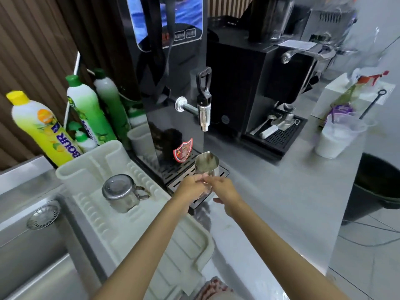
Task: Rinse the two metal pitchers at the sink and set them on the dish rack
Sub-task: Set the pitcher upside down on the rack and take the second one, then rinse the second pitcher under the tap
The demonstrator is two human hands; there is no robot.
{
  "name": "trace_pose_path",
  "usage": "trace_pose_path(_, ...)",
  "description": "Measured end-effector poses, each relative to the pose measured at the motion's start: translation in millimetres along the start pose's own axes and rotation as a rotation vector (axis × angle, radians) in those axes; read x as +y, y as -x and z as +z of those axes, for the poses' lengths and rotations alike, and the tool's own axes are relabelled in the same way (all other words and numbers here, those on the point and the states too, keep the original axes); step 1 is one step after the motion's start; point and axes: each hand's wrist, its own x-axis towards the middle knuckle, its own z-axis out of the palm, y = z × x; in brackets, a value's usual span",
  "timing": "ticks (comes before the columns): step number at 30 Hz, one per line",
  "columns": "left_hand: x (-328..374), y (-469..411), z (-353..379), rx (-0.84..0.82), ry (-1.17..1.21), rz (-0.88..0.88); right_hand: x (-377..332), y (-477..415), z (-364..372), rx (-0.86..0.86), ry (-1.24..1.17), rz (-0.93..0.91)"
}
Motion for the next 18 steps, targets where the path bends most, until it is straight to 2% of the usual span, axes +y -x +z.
trace_pose_path(3,-10,10,6,0.068,0.007,0.032,3,-2,8,0.067,0.006,-0.001)
trace_pose_path(7,-24,21,-7,0.134,0.304,0.053,7,7,6,0.061,0.013,-0.019)
trace_pose_path(9,-32,27,-24,0.146,0.389,0.11,1,17,1,-0.02,0.053,-0.073)
trace_pose_path(13,-56,52,-69,0.145,0.412,0.235,-30,49,21,-0.267,0.213,-0.186)
trace_pose_path(15,-74,72,-93,0.229,0.413,0.264,-45,65,49,-0.394,0.258,-0.215)
trace_pose_path(18,-105,106,-128,0.45,0.463,0.299,-53,83,103,-0.572,0.249,-0.178)
